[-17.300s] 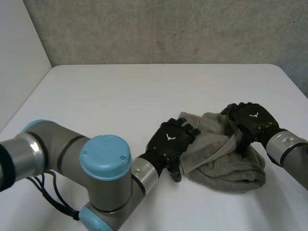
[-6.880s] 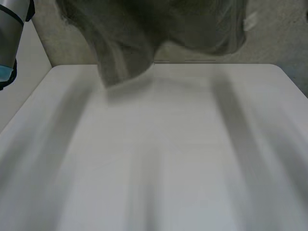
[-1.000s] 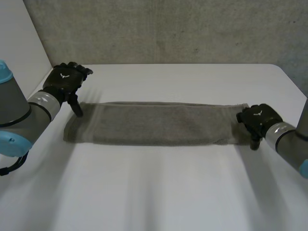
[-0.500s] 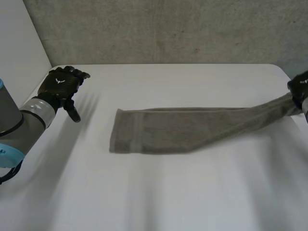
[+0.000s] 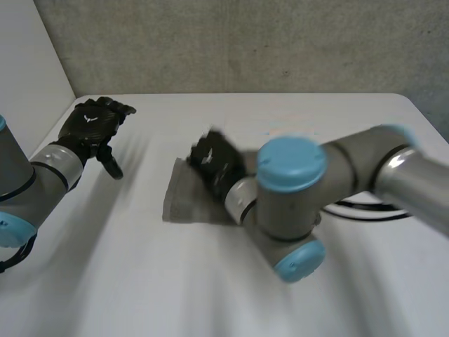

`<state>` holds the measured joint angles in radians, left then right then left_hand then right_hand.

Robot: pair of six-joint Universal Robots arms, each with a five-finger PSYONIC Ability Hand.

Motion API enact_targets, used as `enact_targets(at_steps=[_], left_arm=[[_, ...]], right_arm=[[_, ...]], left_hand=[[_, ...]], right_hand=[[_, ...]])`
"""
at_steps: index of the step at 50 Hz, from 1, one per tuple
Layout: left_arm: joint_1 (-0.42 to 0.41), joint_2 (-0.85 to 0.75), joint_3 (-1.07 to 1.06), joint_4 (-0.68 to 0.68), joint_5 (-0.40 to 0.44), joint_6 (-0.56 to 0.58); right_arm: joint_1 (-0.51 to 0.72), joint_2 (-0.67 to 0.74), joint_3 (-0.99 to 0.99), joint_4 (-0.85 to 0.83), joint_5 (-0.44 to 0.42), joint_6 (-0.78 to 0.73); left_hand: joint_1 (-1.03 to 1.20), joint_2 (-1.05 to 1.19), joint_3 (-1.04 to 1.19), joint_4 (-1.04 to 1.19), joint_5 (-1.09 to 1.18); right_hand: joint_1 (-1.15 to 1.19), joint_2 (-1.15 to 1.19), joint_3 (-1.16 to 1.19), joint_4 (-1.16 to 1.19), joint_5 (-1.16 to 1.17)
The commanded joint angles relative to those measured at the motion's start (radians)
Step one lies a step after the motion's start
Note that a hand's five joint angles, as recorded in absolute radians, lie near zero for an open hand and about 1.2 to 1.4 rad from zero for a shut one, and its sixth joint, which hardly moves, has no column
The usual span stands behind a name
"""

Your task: Fold the towel.

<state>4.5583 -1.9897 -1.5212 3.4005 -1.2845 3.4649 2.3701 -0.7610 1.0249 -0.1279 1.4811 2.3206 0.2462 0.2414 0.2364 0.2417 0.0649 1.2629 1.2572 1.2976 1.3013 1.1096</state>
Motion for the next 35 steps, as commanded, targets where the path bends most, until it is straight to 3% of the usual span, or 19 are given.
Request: enact_targets(at_steps=[1,12,22,28,33,34,35], left_arm=[[-0.002,-0.001,-0.022,0.016,0.001,-0.010],[-0.062,-0.001,-0.011,0.026,-0.001,-0.012],[-0.165,-0.003,-0.008,0.028,0.002,-0.012],[-0.232,-0.026,-0.005,0.029,0.005,0.000],[-0.268,-0.040,-0.008,0.029,0.004,-0.001],[-0.268,-0.040,-0.008,0.029,0.004,-0.001],[-0.268,-0.038,-0.013,0.029,0.004,-0.003]], right_arm=[[0.000,0.062,-0.048,0.169,-0.070,0.009],[-0.152,-0.216,0.111,0.163,-0.091,0.243],[-0.279,-0.270,0.305,0.208,-0.068,0.247],[-0.361,-0.279,0.463,0.163,-0.074,0.241],[-0.382,-0.244,0.527,0.028,-0.068,0.195],[-0.382,-0.213,0.530,-0.007,-0.064,0.162],[-0.384,-0.195,0.532,-0.036,-0.046,0.117]], left_hand=[[-0.050,-0.045,-0.041,-0.046,-0.044],[-0.047,-0.043,-0.038,-0.043,-0.041],[-0.009,-0.004,0.001,-0.005,-0.002],[0.008,0.013,0.018,0.013,0.015],[0.008,0.013,0.018,0.013,0.015],[0.008,0.013,0.018,0.013,0.015],[0.008,0.013,0.018,0.013,0.015]], right_hand=[[-0.999,-0.993,-1.033,-1.037,-1.020],[-1.088,-1.083,-1.123,-1.127,-1.110],[-1.088,-1.083,-1.123,-1.127,-1.110],[-0.837,-0.832,-0.872,-0.876,-0.859],[-0.594,-0.588,-0.628,-0.632,-0.615],[-0.501,-0.495,-0.535,-0.539,-0.522],[-0.177,-0.171,-0.212,-0.216,-0.198]])
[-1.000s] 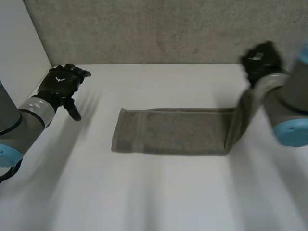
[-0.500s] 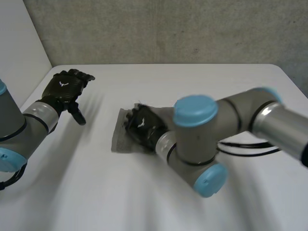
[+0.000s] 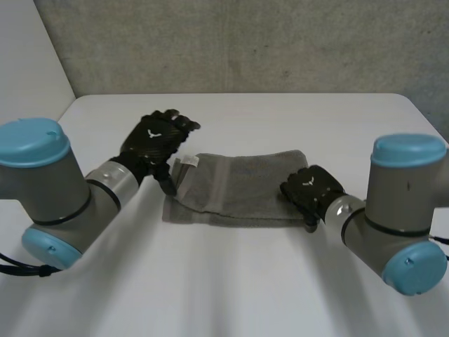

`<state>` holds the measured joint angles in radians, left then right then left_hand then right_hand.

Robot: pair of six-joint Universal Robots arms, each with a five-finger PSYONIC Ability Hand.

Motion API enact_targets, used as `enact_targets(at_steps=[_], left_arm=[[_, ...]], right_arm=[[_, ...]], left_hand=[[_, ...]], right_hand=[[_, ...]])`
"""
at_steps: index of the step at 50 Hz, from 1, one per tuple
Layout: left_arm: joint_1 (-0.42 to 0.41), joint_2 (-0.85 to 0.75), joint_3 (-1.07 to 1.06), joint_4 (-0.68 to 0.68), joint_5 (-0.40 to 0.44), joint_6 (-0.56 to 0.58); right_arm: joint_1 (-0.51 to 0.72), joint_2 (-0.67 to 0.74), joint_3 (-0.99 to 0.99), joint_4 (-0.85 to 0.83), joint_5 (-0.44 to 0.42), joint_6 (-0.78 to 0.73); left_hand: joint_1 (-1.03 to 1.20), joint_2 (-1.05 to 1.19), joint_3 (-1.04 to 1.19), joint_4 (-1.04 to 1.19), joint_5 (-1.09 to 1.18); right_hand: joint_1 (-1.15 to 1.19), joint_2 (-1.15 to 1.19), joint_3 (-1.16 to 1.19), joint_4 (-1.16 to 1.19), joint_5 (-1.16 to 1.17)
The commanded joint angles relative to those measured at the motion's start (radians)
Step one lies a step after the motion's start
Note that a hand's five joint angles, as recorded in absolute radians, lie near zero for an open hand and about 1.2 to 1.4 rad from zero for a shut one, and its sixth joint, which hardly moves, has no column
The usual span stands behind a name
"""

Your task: Fold the towel.

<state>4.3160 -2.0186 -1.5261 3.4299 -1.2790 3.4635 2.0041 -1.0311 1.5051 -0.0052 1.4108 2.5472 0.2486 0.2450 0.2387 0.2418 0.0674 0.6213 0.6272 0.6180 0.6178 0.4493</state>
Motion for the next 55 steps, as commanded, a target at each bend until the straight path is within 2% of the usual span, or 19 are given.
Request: enact_targets(at_steps=[1,2,6,12,17,19,23,25,28,32,34,35,36,45,48,50,51,53,55], left_arm=[[-0.025,-0.009,-0.008,0.000,-0.002,-0.001],[-0.024,-0.006,-0.011,0.000,-0.002,-0.001],[-0.003,0.003,-0.012,-0.001,-0.003,-0.009],[0.033,0.011,-0.009,-0.001,-0.006,-0.009],[0.076,0.054,0.003,-0.001,-0.011,-0.026],[0.097,0.070,0.017,-0.001,-0.011,-0.070],[0.116,0.075,0.030,-0.001,-0.014,-0.119],[0.131,0.084,0.032,-0.001,-0.016,-0.153],[0.134,0.086,0.030,-0.001,-0.028,-0.167],[0.137,0.084,0.030,-0.001,-0.039,-0.169],[0.136,0.083,0.032,-0.001,-0.042,-0.169],[0.134,0.077,0.034,-0.001,-0.042,-0.170],[0.130,0.071,0.038,-0.001,-0.042,-0.169],[0.083,0.037,0.073,-0.001,-0.046,-0.172],[0.040,0.020,0.090,-0.001,-0.051,-0.173],[0.005,0.002,0.099,-0.003,-0.078,-0.194],[0.005,0.001,0.100,-0.003,-0.079,-0.195],[-0.039,-0.018,0.104,-0.005,-0.126,-0.242],[-0.062,-0.034,0.104,-0.009,-0.156,-0.268]], right_arm=[[-0.018,0.075,0.052,-0.159,0.025,-0.110],[-0.022,0.080,0.049,-0.174,0.055,-0.154],[-0.025,0.026,0.008,-0.187,0.129,-0.209],[0.033,-0.011,-0.094,-0.180,0.103,-0.206],[0.159,0.005,-0.218,-0.174,0.051,-0.177],[0.241,0.061,-0.296,-0.167,-0.008,-0.183],[0.309,0.137,-0.353,-0.124,-0.081,-0.188],[0.366,0.199,-0.378,-0.026,-0.151,-0.206],[0.389,0.235,-0.379,0.059,-0.206,-0.272],[0.389,0.233,-0.370,0.093,-0.224,-0.335],[0.386,0.223,-0.365,0.093,-0.217,-0.346],[0.386,0.206,-0.356,0.093,-0.208,-0.344],[0.386,0.175,-0.338,0.090,-0.198,-0.335],[0.304,0.034,-0.243,0.054,-0.165,-0.188],[0.272,-0.020,-0.223,0.047,-0.162,-0.070],[0.213,-0.053,-0.227,0.045,-0.159,0.081],[0.212,-0.053,-0.227,0.045,-0.159,0.082],[0.164,-0.040,-0.259,0.044,-0.147,0.236],[0.159,-0.021,-0.284,0.048,-0.145,0.295]], left_hand=[[0.006,0.010,0.016,0.013,0.013],[0.003,0.007,0.013,0.010,0.010],[0.003,0.007,0.013,0.010,0.010],[0.003,0.007,0.013,0.010,0.010],[0.003,0.007,0.013,0.010,0.010],[0.003,0.007,0.013,0.010,0.010],[0.003,0.007,0.013,0.010,0.010],[0.003,0.007,0.013,0.010,0.010],[0.003,0.007,0.013,0.010,0.010],[0.003,0.007,0.013,0.010,0.010],[-0.003,0.001,0.007,0.004,0.004],[-0.006,-0.002,0.004,0.001,0.001],[-0.006,-0.002,0.004,0.001,0.001],[-0.006,-0.002,0.004,0.001,0.001],[-0.006,-0.002,0.004,0.001,0.001],[-0.006,-0.002,0.004,0.001,0.001],[-0.006,-0.002,0.004,0.001,0.001],[0.000,0.004,0.010,0.007,0.007],[0.003,0.007,0.013,0.010,0.010]], right_hand=[[0.468,0.462,0.471,0.471,0.465],[0.772,0.766,0.775,0.775,0.769],[0.775,0.769,0.778,0.778,0.772],[0.775,0.769,0.778,0.778,0.772],[0.775,0.769,0.778,0.778,0.772],[0.775,0.769,0.778,0.778,0.772],[0.775,0.769,0.778,0.778,0.772],[0.775,0.769,0.778,0.778,0.772],[0.775,0.769,0.778,0.778,0.772],[0.775,0.769,0.778,0.778,0.772],[0.664,0.659,0.668,0.668,0.662],[-0.045,-0.051,-0.041,-0.041,-0.047],[-0.447,-0.453,-0.443,-0.443,-0.449],[-0.447,-0.453,-0.443,-0.443,-0.449],[-0.447,-0.453,-0.443,-0.443,-0.449],[-0.447,-0.453,-0.443,-0.443,-0.449],[-0.447,-0.453,-0.443,-0.443,-0.449],[-0.447,-0.453,-0.443,-0.443,-0.449],[-0.447,-0.453,-0.443,-0.443,-0.449]])
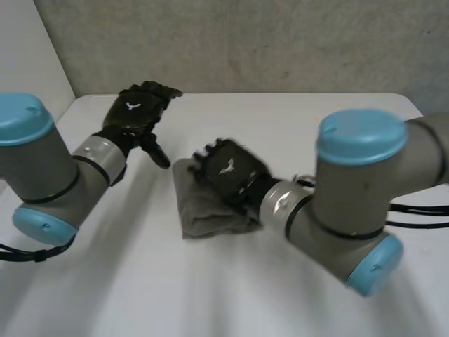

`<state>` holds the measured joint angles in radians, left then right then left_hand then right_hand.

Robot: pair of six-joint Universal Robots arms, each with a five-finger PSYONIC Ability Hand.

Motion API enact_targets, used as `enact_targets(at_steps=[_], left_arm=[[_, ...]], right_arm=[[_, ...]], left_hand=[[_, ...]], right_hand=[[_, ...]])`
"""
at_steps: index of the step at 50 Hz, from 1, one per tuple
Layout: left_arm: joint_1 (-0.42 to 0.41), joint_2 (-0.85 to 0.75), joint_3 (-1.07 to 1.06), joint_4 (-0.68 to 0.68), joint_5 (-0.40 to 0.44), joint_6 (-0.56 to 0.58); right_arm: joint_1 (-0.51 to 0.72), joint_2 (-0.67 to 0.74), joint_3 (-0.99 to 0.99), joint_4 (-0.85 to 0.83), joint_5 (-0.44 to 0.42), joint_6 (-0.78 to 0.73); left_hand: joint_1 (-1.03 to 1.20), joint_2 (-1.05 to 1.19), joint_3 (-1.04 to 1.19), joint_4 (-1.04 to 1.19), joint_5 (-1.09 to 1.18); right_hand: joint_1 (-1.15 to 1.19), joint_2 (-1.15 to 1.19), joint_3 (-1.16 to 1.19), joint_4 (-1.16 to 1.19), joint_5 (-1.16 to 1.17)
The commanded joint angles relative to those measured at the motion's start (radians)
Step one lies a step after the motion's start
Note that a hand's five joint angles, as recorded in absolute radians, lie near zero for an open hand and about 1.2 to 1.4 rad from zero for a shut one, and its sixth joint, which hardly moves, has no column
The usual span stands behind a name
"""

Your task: Fold the towel.

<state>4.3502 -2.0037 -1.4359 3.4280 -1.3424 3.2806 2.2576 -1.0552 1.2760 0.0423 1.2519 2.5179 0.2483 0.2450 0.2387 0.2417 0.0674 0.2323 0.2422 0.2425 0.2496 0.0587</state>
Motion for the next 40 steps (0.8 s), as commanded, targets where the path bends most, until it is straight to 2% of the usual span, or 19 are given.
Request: enact_targets(at_steps=[1,3,4,6,9,11,14,19,24,26,32,34,37,39,40], left_arm=[[-0.096,-0.049,0.014,-0.007,-0.093,-0.085],[-0.130,-0.096,0.012,-0.013,-0.161,-0.113],[-0.130,-0.096,0.012,-0.013,-0.161,-0.113],[-0.153,-0.150,0.006,-0.024,-0.239,-0.110],[-0.161,-0.173,0.006,-0.035,-0.276,-0.107],[-0.165,-0.213,0.009,-0.056,-0.323,-0.105],[-0.165,-0.233,0.012,-0.076,-0.333,-0.102],[-0.165,-0.224,0.011,-0.098,-0.333,-0.104],[-0.167,-0.178,0.012,-0.121,-0.328,-0.110],[-0.167,-0.127,0.014,-0.141,-0.316,-0.114],[-0.167,-0.024,0.014,-0.161,-0.308,-0.119],[-0.158,0.040,0.012,-0.162,-0.307,-0.121],[-0.152,0.071,0.015,-0.162,-0.308,-0.122],[-0.120,0.132,0.020,-0.173,-0.307,-0.119],[-0.119,0.132,0.020,-0.173,-0.307,-0.119]], right_arm=[[-0.095,0.003,-0.055,0.001,0.014,0.325],[-0.107,0.085,-0.110,0.019,0.020,0.386],[-0.107,0.086,-0.110,0.019,0.020,0.386],[-0.107,0.162,-0.167,0.066,0.029,0.401],[-0.107,0.202,-0.201,0.093,0.037,0.403],[-0.105,0.289,-0.268,0.140,0.070,0.403],[-0.102,0.351,-0.325,0.177,0.110,0.398],[-0.101,0.377,-0.365,0.208,0.133,0.397],[-0.096,0.305,-0.342,0.197,0.115,0.404],[-0.102,0.203,-0.293,0.165,0.109,0.406],[-0.113,0.046,-0.204,0.067,0.127,0.406],[-0.134,-0.046,-0.152,0.025,0.168,0.404],[-0.142,-0.089,-0.130,0.014,0.207,0.404],[-0.176,-0.170,-0.096,-0.001,0.309,0.406],[-0.176,-0.170,-0.096,-0.001,0.310,0.406]], left_hand=[[0.003,0.007,0.013,0.010,0.010],[0.003,0.007,0.013,0.010,0.010],[0.003,0.007,0.013,0.010,0.010],[0.006,0.010,0.016,0.013,0.013],[0.003,0.007,0.013,0.010,0.010],[0.000,0.004,0.010,0.007,0.007],[-0.005,-0.002,0.004,0.001,0.001],[-0.017,-0.014,-0.008,-0.011,-0.011],[-0.044,-0.040,-0.034,-0.037,-0.037],[-0.047,-0.043,-0.037,-0.040,-0.040],[-0.055,-0.052,-0.046,-0.049,-0.049],[-0.058,-0.055,-0.049,-0.052,-0.052],[-0.058,-0.055,-0.049,-0.052,-0.052],[-0.058,-0.055,-0.049,-0.052,-0.052],[-0.058,-0.055,-0.049,-0.052,-0.052]], right_hand=[[-0.058,-0.068,-0.068,-0.075,-0.059],[-0.058,-0.068,-0.068,-0.075,-0.059],[-0.058,-0.068,-0.068,-0.075,-0.059],[-0.058,-0.068,-0.068,-0.075,-0.059],[-0.058,-0.068,-0.068,-0.075,-0.059],[-0.058,-0.068,-0.068,-0.075,-0.059],[-0.058,-0.068,-0.068,-0.075,-0.059],[-0.058,-0.068,-0.068,-0.075,-0.059],[-0.058,-0.068,-0.068,-0.075,-0.059],[-0.058,-0.068,-0.068,-0.075,-0.059],[-0.058,-0.068,-0.068,-0.075,-0.059],[-0.058,-0.068,-0.068,-0.075,-0.059],[-0.058,-0.068,-0.068,-0.075,-0.059],[-0.058,-0.068,-0.068,-0.075,-0.059],[-0.058,-0.068,-0.068,-0.075,-0.059]])
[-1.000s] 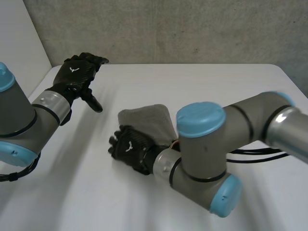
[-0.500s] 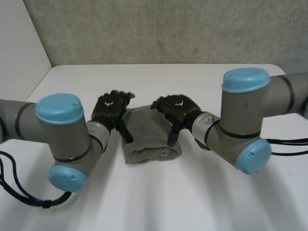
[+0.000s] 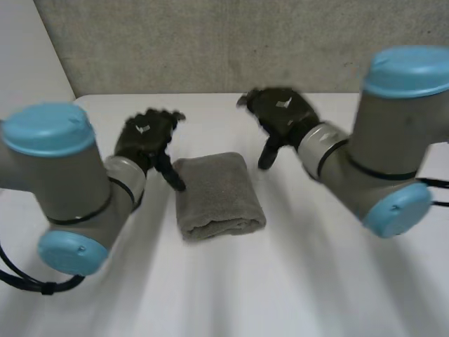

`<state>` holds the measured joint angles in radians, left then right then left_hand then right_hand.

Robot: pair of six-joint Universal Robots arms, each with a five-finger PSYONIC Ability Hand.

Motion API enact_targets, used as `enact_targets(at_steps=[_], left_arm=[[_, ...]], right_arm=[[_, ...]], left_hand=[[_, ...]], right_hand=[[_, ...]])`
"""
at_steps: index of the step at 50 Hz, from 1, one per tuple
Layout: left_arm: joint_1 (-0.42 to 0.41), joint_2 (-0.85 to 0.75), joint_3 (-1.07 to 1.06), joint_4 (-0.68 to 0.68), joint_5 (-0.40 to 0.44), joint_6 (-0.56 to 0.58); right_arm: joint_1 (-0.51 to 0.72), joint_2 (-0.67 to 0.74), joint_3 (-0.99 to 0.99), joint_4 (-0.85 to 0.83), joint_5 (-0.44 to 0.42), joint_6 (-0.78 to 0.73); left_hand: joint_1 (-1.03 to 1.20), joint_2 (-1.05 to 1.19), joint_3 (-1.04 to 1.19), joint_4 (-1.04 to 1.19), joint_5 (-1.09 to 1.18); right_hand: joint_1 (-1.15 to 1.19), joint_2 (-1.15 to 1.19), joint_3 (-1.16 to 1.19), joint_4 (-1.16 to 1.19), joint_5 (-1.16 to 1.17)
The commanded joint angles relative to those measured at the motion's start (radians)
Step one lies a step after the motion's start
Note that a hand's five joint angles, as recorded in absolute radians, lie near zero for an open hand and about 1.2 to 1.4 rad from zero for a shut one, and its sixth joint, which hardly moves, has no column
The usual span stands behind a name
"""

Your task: Fold the towel.

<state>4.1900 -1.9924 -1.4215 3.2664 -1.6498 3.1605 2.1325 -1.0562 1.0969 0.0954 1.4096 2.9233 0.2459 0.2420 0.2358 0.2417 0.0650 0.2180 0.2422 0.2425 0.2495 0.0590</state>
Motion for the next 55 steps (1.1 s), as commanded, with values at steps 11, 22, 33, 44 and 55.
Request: enact_targets(at_steps=[11,22,33,44,55], left_arm=[[0.151,0.248,0.053,-0.221,-0.001,-0.057],[0.151,0.265,0.018,-0.235,-0.002,-0.065],[0.143,0.280,-0.013,-0.231,-0.002,-0.065],[0.137,0.299,-0.025,-0.231,-0.001,-0.065],[0.140,0.293,-0.109,-0.077,0.002,-0.068]], right_arm=[[-0.180,-0.286,0.159,-0.005,0.290,0.000],[-0.236,-0.355,0.304,0.013,0.173,0.031],[-0.296,-0.360,0.328,0.015,0.078,0.068],[-0.296,-0.364,0.333,0.013,0.072,0.066],[-0.293,-0.373,0.402,-0.114,0.017,0.073]], left_hand=[[-0.056,-0.052,-0.046,-0.052,-0.050],[-0.053,-0.049,-0.043,-0.049,-0.047],[-0.053,-0.049,-0.043,-0.049,-0.047],[-0.056,-0.052,-0.046,-0.052,-0.050],[-0.059,-0.055,-0.049,-0.055,-0.052]], right_hand=[[-0.043,-0.068,-0.068,-0.075,-0.059],[-0.043,-0.068,-0.068,-0.075,-0.059],[-0.043,-0.068,-0.068,-0.075,-0.059],[-0.043,-0.068,-0.068,-0.075,-0.059],[-0.043,-0.068,-0.068,-0.075,-0.059]])
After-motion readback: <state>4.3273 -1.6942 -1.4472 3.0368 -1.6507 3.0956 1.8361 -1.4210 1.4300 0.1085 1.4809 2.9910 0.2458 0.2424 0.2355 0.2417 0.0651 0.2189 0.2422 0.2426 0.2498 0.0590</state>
